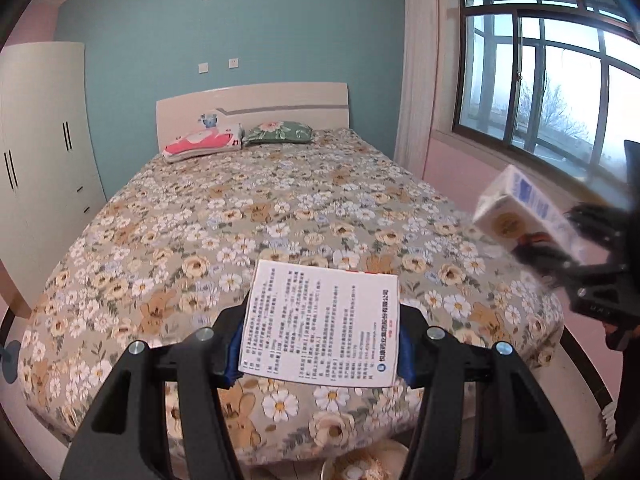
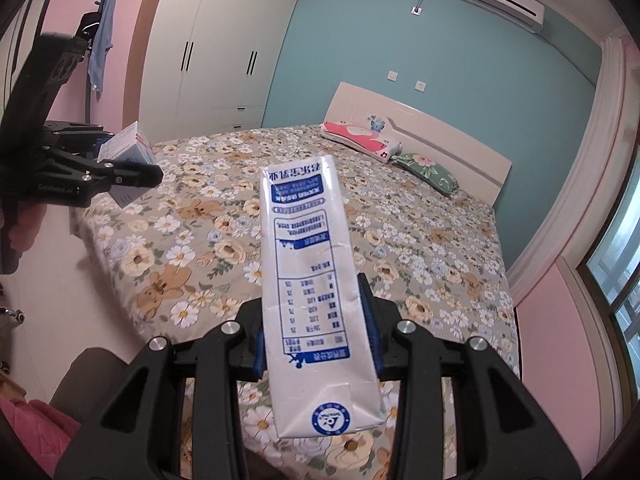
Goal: Collect trash
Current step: 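Carry both cartons with both tools over the wastebasket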
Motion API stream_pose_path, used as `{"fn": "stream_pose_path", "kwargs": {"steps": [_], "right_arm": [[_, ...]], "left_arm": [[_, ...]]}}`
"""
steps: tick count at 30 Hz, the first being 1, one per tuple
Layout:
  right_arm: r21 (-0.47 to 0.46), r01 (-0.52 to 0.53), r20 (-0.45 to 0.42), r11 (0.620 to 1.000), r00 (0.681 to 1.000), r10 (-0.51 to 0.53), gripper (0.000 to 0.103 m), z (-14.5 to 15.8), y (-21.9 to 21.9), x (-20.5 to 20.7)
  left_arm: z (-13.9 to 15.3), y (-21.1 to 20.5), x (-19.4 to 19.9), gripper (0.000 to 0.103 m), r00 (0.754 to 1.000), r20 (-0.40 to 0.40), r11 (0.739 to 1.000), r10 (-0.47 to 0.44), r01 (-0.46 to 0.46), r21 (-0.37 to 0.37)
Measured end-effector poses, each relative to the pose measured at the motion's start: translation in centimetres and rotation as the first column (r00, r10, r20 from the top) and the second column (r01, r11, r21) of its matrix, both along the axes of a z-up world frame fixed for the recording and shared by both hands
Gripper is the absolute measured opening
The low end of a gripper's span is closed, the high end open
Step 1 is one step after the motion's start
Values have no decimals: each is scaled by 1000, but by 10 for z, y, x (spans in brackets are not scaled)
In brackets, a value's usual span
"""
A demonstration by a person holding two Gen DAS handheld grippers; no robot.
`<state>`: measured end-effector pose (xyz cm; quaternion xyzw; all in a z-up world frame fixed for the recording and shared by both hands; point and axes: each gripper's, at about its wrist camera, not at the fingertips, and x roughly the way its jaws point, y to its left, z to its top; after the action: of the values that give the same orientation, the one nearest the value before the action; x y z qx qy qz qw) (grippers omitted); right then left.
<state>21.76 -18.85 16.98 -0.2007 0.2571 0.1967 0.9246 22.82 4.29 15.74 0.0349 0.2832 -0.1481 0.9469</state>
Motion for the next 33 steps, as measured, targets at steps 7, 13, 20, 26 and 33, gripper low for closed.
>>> {"fn": "stream_pose_path", "kwargs": {"steps": [7,13,20,26,33], "right_arm": [[-10,-9,-64,1000,998,9,38,-45,-5,-27],[-6,-18,-153,1000,988,17,38,-95,-6,-36],[-11,-42,-285,999,958,37,38,-160,1,-43],[-21,-72,-383,997,922,58,38,-215,13,-48],[-19,-94,-509,995,858,71,38,-284,23,-52]], "left_arm": [[-46,8,-20,59,998,-69,1000,12,-12,0],[-103,14,-27,59,985,-170,1000,18,-20,-10],[-175,11,-30,59,952,-305,1000,21,-21,5],[-231,8,-32,59,912,-410,1000,10,-15,-9],[-294,-2,-38,59,852,-524,1000,-10,4,-12]]}}
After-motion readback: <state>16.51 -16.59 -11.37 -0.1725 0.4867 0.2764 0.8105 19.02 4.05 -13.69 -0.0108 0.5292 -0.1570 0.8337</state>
